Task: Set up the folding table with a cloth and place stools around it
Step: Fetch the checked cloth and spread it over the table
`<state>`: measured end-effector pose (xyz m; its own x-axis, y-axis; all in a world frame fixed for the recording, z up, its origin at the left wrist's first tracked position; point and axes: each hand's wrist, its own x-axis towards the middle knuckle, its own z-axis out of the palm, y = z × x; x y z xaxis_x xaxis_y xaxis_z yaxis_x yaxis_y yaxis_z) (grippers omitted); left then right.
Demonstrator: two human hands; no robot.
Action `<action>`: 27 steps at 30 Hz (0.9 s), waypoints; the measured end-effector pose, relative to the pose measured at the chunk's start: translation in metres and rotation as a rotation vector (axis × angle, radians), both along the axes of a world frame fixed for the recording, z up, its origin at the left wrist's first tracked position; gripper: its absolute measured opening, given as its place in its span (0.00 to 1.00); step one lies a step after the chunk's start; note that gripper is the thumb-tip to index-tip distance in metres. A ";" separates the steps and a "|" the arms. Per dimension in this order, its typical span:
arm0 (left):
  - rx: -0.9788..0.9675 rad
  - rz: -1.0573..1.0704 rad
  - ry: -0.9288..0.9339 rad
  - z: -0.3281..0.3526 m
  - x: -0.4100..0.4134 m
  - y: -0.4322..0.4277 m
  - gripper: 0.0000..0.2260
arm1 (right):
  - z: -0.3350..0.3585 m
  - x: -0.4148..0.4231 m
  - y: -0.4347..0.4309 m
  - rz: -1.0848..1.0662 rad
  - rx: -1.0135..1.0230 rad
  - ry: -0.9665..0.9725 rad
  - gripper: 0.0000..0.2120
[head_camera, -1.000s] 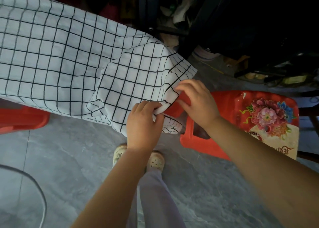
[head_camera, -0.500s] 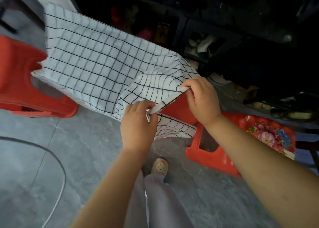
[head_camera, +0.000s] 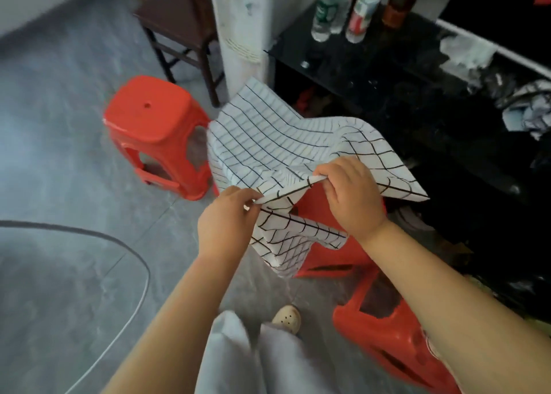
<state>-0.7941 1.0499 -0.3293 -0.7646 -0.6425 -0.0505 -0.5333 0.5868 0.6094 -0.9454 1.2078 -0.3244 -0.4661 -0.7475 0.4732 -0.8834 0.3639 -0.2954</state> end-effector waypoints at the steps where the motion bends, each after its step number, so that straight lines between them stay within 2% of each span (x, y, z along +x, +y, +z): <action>1: -0.003 0.018 0.006 0.007 0.011 -0.009 0.06 | 0.008 0.007 -0.010 0.040 0.002 0.018 0.06; 9: -0.004 0.132 0.034 0.055 0.114 -0.088 0.05 | 0.074 0.088 -0.112 0.223 0.019 0.098 0.07; 16: 0.013 0.261 0.052 0.086 0.246 -0.158 0.01 | 0.125 0.202 -0.216 0.389 0.022 0.258 0.05; 21: 0.050 0.349 0.064 0.096 0.344 -0.201 0.04 | 0.147 0.289 -0.290 0.525 0.048 0.336 0.06; 27: 0.047 0.442 0.078 0.106 0.448 -0.233 0.07 | 0.162 0.377 -0.356 0.679 0.075 0.349 0.03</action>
